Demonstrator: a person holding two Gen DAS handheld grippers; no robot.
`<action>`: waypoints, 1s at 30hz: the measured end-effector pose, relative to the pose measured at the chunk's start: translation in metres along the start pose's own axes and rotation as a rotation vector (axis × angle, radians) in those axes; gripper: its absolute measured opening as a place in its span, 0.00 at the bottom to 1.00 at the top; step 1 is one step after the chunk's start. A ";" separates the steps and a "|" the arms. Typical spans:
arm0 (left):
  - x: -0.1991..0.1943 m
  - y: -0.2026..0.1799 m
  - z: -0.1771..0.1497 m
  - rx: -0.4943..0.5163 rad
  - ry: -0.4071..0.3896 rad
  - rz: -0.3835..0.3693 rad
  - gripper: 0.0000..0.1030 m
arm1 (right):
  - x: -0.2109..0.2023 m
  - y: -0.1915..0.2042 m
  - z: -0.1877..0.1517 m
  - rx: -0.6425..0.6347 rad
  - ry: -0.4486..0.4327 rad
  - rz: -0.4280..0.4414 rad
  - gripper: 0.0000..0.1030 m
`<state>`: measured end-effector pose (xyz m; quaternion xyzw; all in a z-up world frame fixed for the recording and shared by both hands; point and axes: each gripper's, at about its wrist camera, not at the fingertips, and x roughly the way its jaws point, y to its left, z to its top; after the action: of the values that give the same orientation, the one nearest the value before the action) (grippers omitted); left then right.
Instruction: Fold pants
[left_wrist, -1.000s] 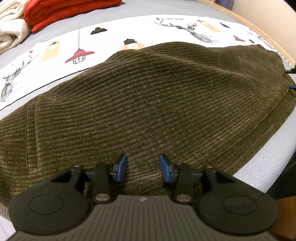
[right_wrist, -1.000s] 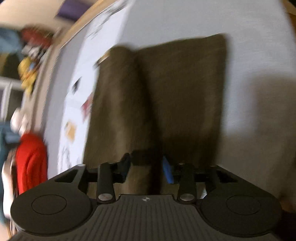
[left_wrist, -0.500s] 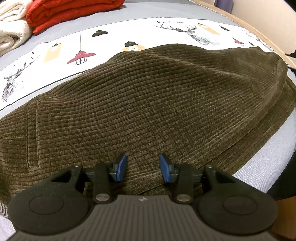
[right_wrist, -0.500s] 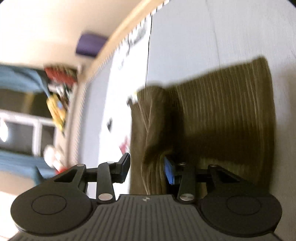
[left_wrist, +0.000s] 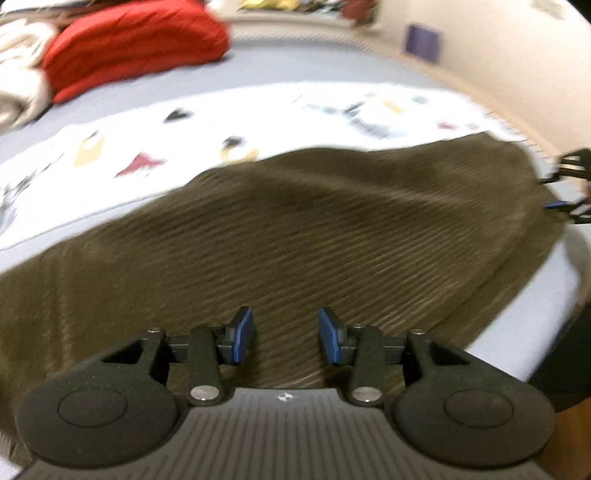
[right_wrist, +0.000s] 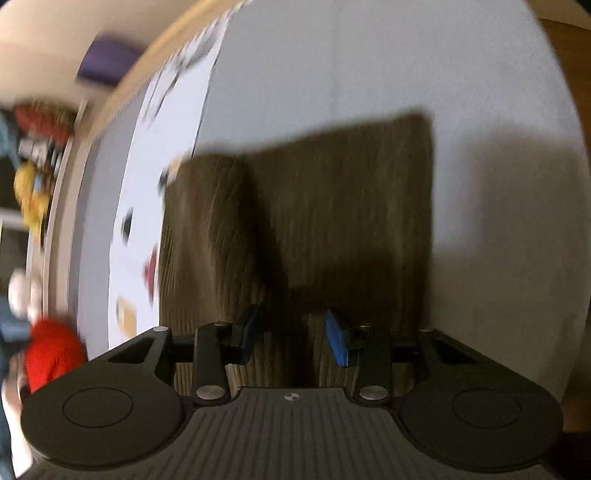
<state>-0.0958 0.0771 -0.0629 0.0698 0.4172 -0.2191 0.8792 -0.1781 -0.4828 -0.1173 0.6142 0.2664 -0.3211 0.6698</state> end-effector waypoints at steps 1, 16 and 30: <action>0.000 -0.005 0.000 0.017 -0.009 -0.027 0.43 | 0.003 0.006 -0.010 -0.044 0.033 0.008 0.42; 0.018 -0.059 -0.023 0.324 -0.004 -0.030 0.08 | 0.016 0.014 -0.029 -0.096 0.189 0.024 0.46; -0.052 -0.032 -0.013 0.220 -0.267 0.006 0.07 | 0.008 -0.009 0.011 0.176 -0.029 0.210 0.47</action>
<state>-0.1481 0.0698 -0.0291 0.1373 0.2701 -0.2681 0.9145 -0.1801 -0.4947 -0.1284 0.6906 0.1616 -0.2801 0.6470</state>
